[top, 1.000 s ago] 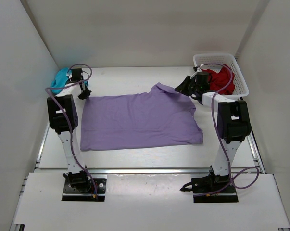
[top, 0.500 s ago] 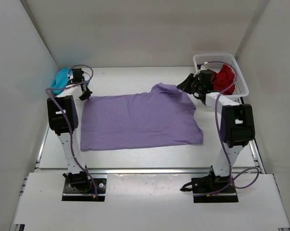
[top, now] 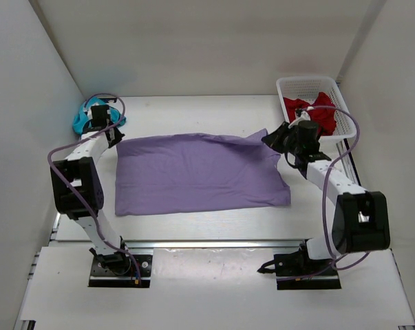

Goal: Fold and stack the t-shirts

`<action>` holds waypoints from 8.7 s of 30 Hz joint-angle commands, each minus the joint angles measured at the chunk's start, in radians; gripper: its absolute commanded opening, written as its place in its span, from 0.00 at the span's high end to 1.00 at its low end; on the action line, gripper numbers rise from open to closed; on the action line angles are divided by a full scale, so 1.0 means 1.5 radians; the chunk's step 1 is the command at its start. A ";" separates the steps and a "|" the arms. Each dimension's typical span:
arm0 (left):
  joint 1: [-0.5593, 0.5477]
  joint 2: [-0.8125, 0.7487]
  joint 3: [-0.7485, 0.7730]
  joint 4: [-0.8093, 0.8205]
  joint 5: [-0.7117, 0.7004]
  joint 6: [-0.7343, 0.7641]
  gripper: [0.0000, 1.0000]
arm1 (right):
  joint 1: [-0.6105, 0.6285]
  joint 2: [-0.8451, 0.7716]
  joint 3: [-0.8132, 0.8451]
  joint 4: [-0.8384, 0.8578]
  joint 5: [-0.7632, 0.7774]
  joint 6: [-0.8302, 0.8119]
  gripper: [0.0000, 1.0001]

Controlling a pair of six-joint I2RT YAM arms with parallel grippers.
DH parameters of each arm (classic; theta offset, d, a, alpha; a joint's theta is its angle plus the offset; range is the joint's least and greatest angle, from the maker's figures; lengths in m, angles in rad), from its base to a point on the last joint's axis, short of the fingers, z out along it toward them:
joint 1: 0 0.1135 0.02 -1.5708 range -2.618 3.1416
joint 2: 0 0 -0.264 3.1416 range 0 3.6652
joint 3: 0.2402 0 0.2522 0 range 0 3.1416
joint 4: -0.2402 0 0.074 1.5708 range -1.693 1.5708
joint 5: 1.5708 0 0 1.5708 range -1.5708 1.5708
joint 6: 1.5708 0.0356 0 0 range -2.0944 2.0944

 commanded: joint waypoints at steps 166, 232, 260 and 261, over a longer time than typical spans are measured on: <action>-0.152 -0.074 -0.482 0.573 0.357 -0.329 0.57 | -0.032 0.227 0.067 0.020 0.136 -0.123 0.87; -0.342 -0.434 -0.581 0.349 0.283 -0.213 0.56 | 0.182 0.621 1.086 -0.441 0.007 -0.155 0.69; -0.237 -0.569 -0.586 0.290 0.326 -0.183 0.53 | 0.470 0.380 0.157 0.065 0.111 0.103 0.60; -0.237 -0.567 -0.585 0.290 0.324 -0.185 0.53 | 0.464 0.384 0.162 0.065 0.109 0.106 0.63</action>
